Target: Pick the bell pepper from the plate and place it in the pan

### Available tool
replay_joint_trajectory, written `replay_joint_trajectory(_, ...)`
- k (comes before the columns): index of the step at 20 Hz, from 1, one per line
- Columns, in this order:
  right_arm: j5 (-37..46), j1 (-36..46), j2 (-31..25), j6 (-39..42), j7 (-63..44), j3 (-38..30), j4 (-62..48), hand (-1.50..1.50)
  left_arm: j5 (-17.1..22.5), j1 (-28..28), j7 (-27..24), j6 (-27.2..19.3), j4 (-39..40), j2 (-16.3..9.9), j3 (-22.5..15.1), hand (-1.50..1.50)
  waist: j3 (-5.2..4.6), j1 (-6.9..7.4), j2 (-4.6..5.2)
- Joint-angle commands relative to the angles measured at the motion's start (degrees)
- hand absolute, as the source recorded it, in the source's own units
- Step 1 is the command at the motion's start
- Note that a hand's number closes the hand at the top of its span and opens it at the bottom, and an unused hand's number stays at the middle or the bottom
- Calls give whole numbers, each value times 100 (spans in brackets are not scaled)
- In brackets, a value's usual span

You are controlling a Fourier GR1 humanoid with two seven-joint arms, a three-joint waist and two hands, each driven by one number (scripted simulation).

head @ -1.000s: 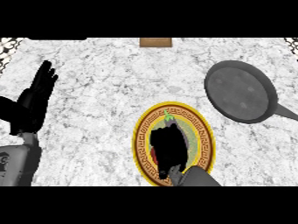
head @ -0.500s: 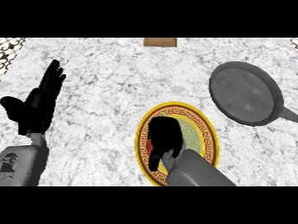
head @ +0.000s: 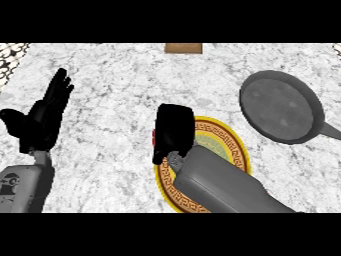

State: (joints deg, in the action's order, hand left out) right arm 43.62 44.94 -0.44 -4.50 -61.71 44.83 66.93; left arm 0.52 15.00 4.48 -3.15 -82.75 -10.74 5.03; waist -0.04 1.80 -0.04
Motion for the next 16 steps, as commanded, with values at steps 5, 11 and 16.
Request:
replay_joint_trajectory(5, 1158, 577, 41, -863, -1115, -466, 471, 150, 57, -183, 11, 13, -102, -107, 156, 0, 2, -162, -30)
replay_joint_trajectory(11, 1603, 293, -238, -1239, -688, -1302, 902, 150, 236, -61, 273, 178, -235, -288, 294, 0, 10, -221, -22)
replay_joint_trajectory(16, 1539, 47, -447, -1681, -189, -2237, 1085, 150, 38, -231, 69, 43, -152, -71, 106, 0, 7, -206, 3)
